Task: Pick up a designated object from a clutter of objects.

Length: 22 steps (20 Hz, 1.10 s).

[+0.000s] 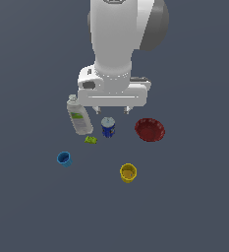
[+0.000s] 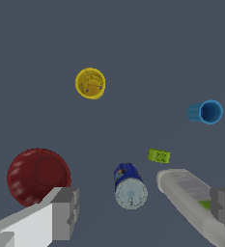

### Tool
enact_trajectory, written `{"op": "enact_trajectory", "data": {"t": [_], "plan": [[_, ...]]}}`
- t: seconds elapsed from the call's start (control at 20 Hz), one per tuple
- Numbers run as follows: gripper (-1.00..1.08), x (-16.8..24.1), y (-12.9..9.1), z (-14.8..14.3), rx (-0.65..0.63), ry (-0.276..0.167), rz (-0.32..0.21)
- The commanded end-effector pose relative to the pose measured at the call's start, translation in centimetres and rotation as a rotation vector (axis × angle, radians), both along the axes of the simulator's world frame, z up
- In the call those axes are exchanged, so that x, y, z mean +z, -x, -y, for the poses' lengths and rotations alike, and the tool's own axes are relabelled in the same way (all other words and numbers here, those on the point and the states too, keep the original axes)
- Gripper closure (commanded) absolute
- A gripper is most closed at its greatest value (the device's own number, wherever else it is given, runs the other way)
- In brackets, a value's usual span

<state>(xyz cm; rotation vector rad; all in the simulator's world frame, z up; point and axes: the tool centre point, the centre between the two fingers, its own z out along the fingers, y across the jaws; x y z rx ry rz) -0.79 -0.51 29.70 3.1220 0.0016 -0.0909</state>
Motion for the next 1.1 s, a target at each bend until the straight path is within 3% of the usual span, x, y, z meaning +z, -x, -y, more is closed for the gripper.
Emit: {"op": "enact_trajectory", "data": {"t": [0.0, 1.05], "plan": [[-0.92, 0.0, 0.0, 0.0, 0.0, 0.0, 0.0], [-0.92, -0.2, -1.2, 1.9, -0.012, 0.009, 0.011]]}}
